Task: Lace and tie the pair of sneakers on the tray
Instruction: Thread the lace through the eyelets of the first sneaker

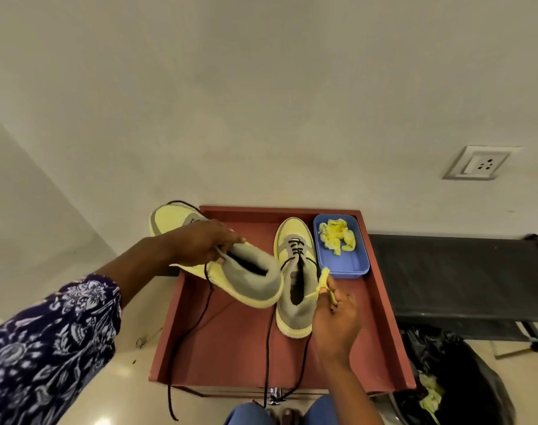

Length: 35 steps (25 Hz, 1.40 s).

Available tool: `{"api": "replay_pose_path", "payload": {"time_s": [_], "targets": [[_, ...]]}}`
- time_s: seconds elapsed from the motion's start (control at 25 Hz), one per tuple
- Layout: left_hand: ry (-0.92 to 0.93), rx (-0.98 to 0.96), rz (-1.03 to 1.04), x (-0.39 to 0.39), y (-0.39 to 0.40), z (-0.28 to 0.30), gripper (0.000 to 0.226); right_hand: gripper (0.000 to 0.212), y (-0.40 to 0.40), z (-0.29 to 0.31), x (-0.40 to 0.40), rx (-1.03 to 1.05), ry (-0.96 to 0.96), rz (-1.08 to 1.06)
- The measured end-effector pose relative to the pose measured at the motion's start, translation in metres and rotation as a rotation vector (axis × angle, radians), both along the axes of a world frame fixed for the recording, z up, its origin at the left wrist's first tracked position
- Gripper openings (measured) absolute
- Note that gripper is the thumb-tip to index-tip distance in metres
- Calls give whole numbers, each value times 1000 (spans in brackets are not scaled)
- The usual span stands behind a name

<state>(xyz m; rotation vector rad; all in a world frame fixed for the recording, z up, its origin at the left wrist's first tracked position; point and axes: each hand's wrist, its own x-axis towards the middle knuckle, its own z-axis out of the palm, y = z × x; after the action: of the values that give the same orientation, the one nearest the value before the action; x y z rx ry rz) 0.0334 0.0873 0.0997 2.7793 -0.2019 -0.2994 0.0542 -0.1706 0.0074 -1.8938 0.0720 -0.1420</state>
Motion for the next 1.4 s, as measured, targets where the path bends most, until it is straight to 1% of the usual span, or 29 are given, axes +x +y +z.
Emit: {"api": "replay_pose_path", "payload": {"time_s": [0.04,0.08,0.12,0.2,0.24,0.32,0.44,0.48,0.52,0.6,0.64,0.68,0.72,0.8,0.88,0.92,0.96,1.0,1.08,1.12,1.16,1.2,1.24,1.28,1.32,1.4], "targets": [[8,88,-80,1,0,-2,11,32,-2,-1,-1,-23,0,6],[45,176,-143,2,1,-6,28,33,-4,-3,-3,-41,1,10],[94,265,-200,2,0,-9,38,34,-5,-4,-5,-50,2,11],[121,416,-296,1,0,-20,44,34,-6,-6,-8,-51,2,11],[105,436,-341,0,-1,-25,43,34,-5,-6,-11,-51,0,17],[64,379,-384,-6,-2,-32,37,33,-4,-6,-15,-59,-13,36],[-135,348,-476,-12,-3,-47,27,31,-2,-7,-21,-67,-44,49],[-149,355,-484,-13,-7,-51,27,31,-2,-8,-23,-65,-45,57],[-127,359,-472,-15,-11,-55,30,31,-2,-9,-26,-63,-40,71],[40,447,-435,-16,-17,-65,37,31,-1,-13,-32,-65,-35,101],[86,496,-428,-17,-17,-70,39,31,0,-16,-36,-69,-37,118],[87,504,-417,-20,-16,-75,39,31,1,-18,-40,-71,-40,136],[54,487,-401,-23,-15,-80,38,31,3,-20,-43,-71,-38,152],[-131,441,-384,-31,-12,-89,34,32,4,-23,-50,-64,-9,183],[-201,394,-264,-40,-11,-95,47,33,5,-26,-55,-60,22,204],[-220,333,-177,-43,-13,-102,56,33,6,-28,-58,-61,41,211],[-226,252,-89,-47,-18,-107,62,33,6,-30,-61,-61,72,217],[-217,152,-1,-51,-25,-110,60,33,7,-32,-63,-60,116,226],[-268,-129,239,-59,-40,-114,39,33,8,-36,-68,-61,191,237],[-278,-228,335,-65,-48,-113,36,33,7,-38,-69,-60,219,234],[-268,-275,364,-71,-55,-112,43,32,7,-39,-71,-53,254,227],[-246,-302,347,-77,-61,-112,55,32,6,-42,-73,-43,295,211],[-206,-287,279,-83,-65,-112,64,32,7,-47,-75,-28,351,186],[-162,-240,201,-88,-69,-110,66,32,8,-53,-76,-1,423,162],[-156,-170,132,-91,-70,-114,60,32,11,-57,-79,47,503,127],[-204,-82,86,-91,-71,-119,40,28,18,-62,-84,179,653,44]]}}
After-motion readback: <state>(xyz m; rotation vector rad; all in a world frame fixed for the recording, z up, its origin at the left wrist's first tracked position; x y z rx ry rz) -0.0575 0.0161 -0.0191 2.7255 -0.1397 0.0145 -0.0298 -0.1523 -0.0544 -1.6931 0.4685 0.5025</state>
